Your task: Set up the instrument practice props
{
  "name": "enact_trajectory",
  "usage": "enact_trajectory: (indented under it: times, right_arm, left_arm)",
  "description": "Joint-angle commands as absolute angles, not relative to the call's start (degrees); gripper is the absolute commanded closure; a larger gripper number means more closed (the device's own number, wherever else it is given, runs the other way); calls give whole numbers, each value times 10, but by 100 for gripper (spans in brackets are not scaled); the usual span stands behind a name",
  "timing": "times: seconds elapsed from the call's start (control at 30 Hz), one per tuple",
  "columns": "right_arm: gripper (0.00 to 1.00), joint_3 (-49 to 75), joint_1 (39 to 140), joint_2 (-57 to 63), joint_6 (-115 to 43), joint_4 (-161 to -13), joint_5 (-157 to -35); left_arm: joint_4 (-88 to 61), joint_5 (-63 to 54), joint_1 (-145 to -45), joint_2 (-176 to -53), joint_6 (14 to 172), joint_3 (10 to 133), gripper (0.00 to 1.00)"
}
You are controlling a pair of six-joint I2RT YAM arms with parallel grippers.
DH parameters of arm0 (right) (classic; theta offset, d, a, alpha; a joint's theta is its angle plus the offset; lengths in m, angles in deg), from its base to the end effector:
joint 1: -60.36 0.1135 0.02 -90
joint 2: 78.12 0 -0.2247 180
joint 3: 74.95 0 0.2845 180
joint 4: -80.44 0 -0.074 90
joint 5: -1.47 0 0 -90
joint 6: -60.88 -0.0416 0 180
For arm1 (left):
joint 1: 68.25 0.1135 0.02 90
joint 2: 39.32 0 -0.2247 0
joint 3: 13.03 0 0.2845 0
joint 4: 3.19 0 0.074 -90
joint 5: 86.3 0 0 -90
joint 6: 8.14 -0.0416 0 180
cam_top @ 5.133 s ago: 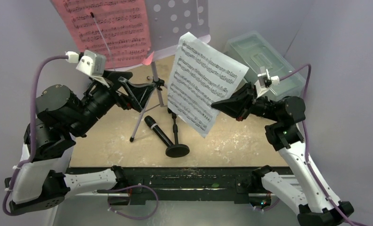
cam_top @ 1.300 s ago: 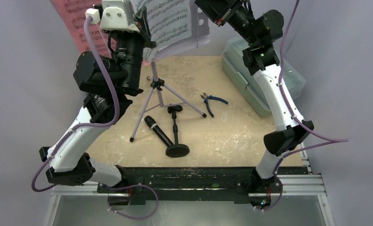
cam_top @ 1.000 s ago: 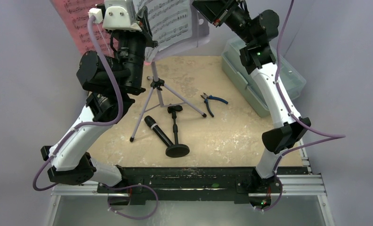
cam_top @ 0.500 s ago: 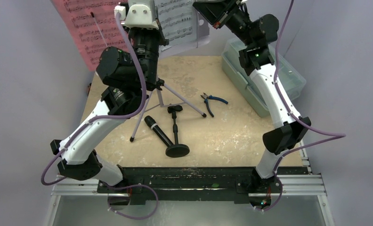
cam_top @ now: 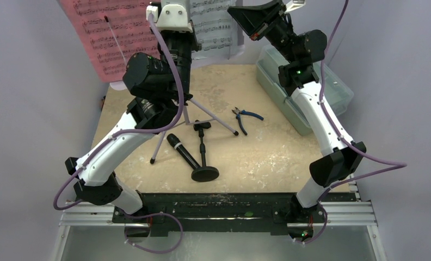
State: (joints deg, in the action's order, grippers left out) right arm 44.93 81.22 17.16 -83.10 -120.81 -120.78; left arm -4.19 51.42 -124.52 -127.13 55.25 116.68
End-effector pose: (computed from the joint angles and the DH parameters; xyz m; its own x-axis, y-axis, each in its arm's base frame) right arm 0.3429 0.1544 0.5340 -0.1302 0.6824 -0.7193 -0.9236 0.1803 0.3382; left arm 0.1923 -0.2326 0.5948 0.4366 -0.1112 -0.8928 0.0598 0.9937 -0.0946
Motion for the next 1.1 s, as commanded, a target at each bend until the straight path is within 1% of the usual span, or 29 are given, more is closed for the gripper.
enact_trajectory:
  times: [0.0, 0.27, 0.3, 0.33, 0.43, 0.5, 0.57, 0.6, 0.7, 0.77, 0.8, 0.87, 0.93, 1.07]
  right_arm:
    - [100, 458, 812, 156, -829, -1262, -1223]
    - [100, 457, 812, 146, -805, -1225, -1219]
    - [97, 458, 812, 144, -799, -1214, -1216]
    - [88, 457, 812, 140, -792, -1201, -1211]
    - [70, 441, 812, 119, -770, -1170, -1193]
    - [56, 437, 812, 104, -753, -1127, -1178]
    - [45, 445, 811, 93, -725, -1065, -1171]
    - [39, 448, 811, 85, -709, -1029, -1163]
    - [29, 425, 811, 43, -653, -949, -1144]
    - [23, 386, 810, 2, -620, -924, -1128]
    - [21, 362, 810, -22, -603, -914, -1122]
    - [17, 308, 810, -67, -571, -894, -1104]
    - [12, 251, 810, -109, -546, -877, -1073]
    - [10, 106, 809, -151, -534, -870, -1058]
  left_arm:
    - [-18, 480, -1240, -1271, 560, 1168, 100]
    - [-10, 473, -1239, -1288, 566, 1170, 100]
    - [-12, 473, -1239, -1287, 567, 1169, 100]
    - [-13, 473, -1239, -1286, 567, 1167, 100]
    - [-16, 475, -1239, -1279, 564, 1157, 100]
    - [-16, 478, -1239, -1271, 561, 1147, 99]
    - [-15, 483, -1238, -1261, 557, 1134, 92]
    - [-15, 486, -1238, -1256, 556, 1127, 87]
    - [-29, 490, -1238, -1233, 560, 1110, 76]
    - [-55, 493, -1238, -1212, 581, 1105, 69]
    - [-73, 493, -1238, -1198, 598, 1102, 65]
    - [-108, 478, -1238, -1165, 655, 1088, 54]
    - [-146, 457, -1238, -1131, 702, 1074, 46]
    - [-252, 429, -1238, -1062, 774, 1045, 30]
